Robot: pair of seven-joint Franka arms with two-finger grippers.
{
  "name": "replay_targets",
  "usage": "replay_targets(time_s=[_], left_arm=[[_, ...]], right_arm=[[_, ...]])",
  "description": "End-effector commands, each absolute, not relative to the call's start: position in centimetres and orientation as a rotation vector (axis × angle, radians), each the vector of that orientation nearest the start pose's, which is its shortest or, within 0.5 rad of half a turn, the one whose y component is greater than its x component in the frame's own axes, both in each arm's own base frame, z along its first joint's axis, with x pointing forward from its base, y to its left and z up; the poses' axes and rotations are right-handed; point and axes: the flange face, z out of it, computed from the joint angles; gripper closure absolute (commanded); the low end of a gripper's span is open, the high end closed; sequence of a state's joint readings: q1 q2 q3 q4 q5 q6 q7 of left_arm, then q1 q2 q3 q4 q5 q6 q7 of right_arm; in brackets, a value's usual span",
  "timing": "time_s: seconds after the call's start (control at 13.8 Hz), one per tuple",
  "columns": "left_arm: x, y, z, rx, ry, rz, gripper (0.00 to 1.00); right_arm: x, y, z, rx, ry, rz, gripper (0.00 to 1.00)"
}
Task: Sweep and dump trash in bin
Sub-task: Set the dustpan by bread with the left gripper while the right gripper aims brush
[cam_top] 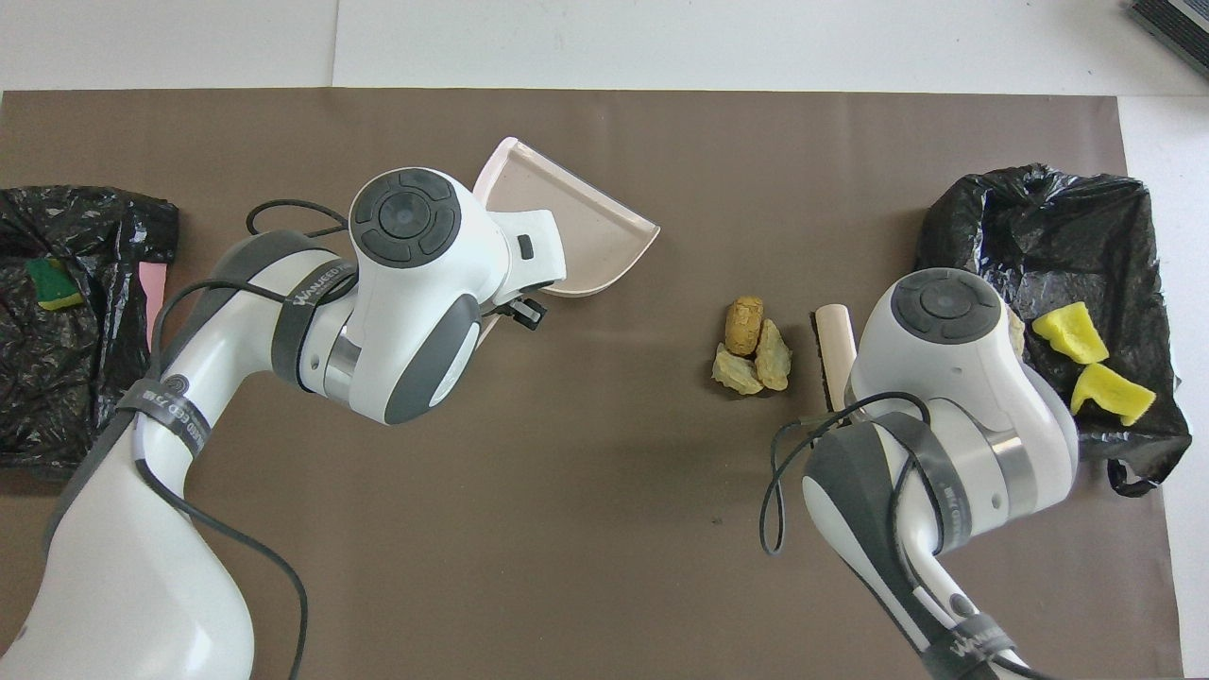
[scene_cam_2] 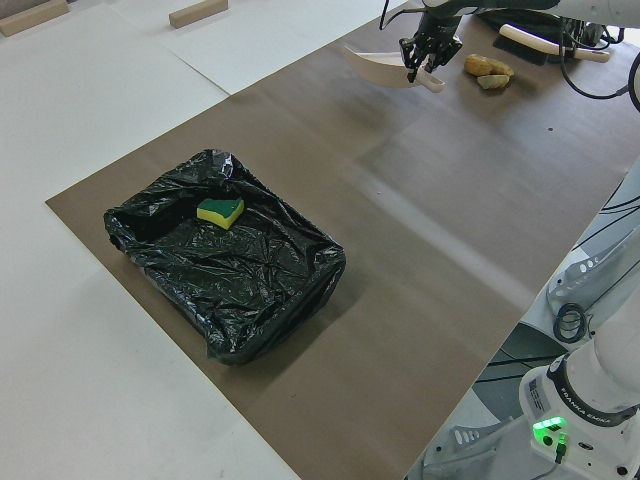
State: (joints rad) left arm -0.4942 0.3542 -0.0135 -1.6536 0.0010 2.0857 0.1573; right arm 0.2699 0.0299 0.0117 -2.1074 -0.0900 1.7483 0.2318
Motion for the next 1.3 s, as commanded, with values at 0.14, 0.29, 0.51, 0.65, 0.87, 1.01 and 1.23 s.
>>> replay_targets(time_s=[0.14,0.29,0.51,0.65,0.87,1.01,1.23], left_arm=[[58.3,-29.7,42.1,-2.805,1.406,-0.046,1.00],[59.0,-27.0,42.7,-2.730,1.542,-0.002,1.00],[60.0,-24.2,43.0,-2.444,1.959,-0.016,1.00],[60.0,-23.7,42.6,-2.428,1.980,-0.004,1.00],[58.7,-23.7,40.3,-2.335,2.081,0.060,1.00],[57.8,-23.6,39.0,-2.315,2.085,0.002,1.00],[56.0,-25.4,37.2,-2.259,2.145,-0.006,1.00]], right_arm=[[47.6,13.2,37.9,-3.243,-0.136,0.569,1.00],[47.8,12.3,37.9,-3.235,-0.176,0.561,1.00],[47.6,13.1,37.8,-3.234,-0.224,0.578,1.00],[47.9,13.3,35.9,-3.233,-0.212,0.604,1.00],[48.6,13.6,35.3,-3.231,-0.204,0.587,1.00],[50.1,13.4,35.1,-3.236,-0.205,0.521,1.00],[50.9,14.2,34.4,-3.231,-0.220,0.462,1.00]])
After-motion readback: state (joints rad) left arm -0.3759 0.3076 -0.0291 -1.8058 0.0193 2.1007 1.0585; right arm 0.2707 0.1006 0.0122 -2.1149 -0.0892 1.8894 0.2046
